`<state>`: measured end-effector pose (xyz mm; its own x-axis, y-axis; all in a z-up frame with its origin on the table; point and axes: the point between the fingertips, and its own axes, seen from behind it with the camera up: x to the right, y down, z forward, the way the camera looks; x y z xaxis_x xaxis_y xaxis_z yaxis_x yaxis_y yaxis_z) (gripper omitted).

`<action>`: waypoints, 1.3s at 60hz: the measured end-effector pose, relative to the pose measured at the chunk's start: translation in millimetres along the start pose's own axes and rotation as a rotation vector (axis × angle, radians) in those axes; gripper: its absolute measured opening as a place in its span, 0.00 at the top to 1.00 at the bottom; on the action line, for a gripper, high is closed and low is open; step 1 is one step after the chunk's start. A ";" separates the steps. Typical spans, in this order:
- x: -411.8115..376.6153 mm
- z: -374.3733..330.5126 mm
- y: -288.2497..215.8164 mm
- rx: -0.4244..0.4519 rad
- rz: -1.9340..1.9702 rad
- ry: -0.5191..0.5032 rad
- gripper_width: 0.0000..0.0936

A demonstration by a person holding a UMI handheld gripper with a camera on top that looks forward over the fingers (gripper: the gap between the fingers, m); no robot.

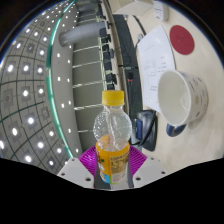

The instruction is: Pour water

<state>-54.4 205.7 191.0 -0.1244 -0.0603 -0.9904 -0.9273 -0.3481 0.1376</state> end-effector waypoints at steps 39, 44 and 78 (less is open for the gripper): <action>16.9 -86.6 -253.2 0.179 -1.605 0.559 0.59; 44.6 -84.1 -257.4 0.133 -1.618 0.590 0.59; 92.5 -106.2 -264.8 0.092 -1.524 0.678 0.08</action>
<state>217.1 192.9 64.3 0.9930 -0.1162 -0.0205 -0.0673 -0.4144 -0.9076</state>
